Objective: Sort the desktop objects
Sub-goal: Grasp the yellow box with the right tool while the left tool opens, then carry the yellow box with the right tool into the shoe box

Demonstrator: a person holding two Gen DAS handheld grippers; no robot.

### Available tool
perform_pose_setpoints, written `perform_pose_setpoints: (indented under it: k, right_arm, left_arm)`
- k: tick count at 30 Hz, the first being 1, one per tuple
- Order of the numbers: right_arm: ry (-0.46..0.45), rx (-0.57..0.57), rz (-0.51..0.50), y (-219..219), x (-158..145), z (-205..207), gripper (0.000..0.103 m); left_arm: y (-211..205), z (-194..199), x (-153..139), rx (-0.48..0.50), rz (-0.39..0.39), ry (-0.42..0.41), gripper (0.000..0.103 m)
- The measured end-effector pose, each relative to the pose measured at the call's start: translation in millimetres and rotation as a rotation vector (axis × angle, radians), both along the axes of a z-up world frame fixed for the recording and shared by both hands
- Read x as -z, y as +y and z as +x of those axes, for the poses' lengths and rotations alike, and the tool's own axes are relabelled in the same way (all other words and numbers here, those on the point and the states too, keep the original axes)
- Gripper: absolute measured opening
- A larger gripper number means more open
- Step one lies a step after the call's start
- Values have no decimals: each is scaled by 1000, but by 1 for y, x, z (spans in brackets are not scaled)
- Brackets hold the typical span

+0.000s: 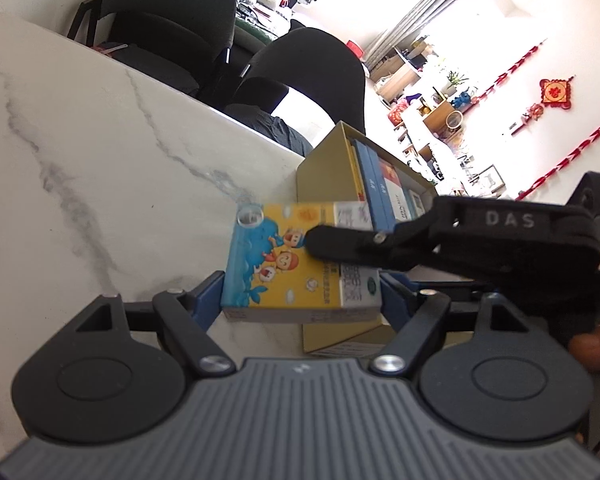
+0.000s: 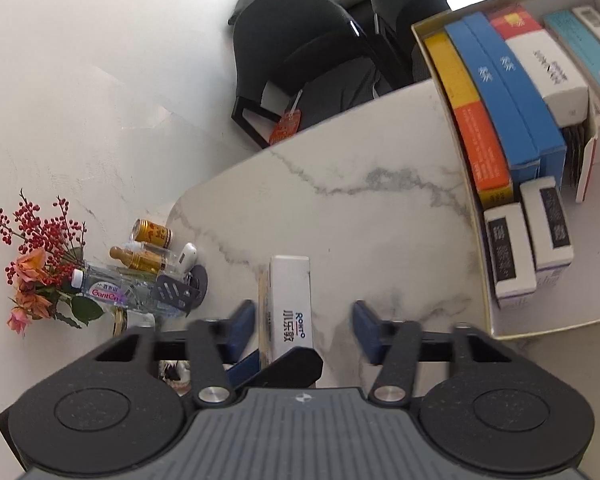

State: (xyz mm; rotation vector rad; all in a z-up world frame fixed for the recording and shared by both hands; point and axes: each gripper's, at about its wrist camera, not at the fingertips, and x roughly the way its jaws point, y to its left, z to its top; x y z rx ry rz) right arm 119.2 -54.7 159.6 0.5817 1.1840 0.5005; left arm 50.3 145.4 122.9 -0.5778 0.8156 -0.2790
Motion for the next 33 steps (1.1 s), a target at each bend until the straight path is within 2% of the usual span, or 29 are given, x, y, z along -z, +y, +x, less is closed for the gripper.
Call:
perform_pose_setpoints:
  k: [1, 3, 6, 8, 14, 16, 22, 27, 33]
  right_arm:
    - [6, 0, -9, 1, 1, 0, 34]
    - [-2, 0, -19, 0, 1, -2, 32]
    - [-17, 0, -36, 0, 0, -4, 22]
    - [-24, 3, -57, 1, 0, -5, 22]
    - [-39, 36, -76, -4, -2, -8, 21]
    - [-50, 46, -73, -7, -5, -9, 21]
    - [-120, 67, -94, -14, -21, -14, 21]
    - [-142, 96, -76, -30, -28, -16, 21]
    - [-175, 101, -55, -51, -37, -13, 21]
  left_arm:
    - [0, 1, 1, 7, -2, 2, 80]
    - [1, 2, 4, 23, -12, 14, 80]
    - [0, 1, 4, 45, -12, 19, 84]
    - [-1, 0, 4, 54, -3, 20, 94]
    - [1, -4, 5, 72, 8, 38, 96]
    - [4, -7, 3, 75, -4, 30, 101]
    - [11, -9, -1, 76, 32, 33, 101]
    - [8, -9, -6, 84, 84, 36, 101]
    - [-5, -13, -15, 36, 116, 27, 101]
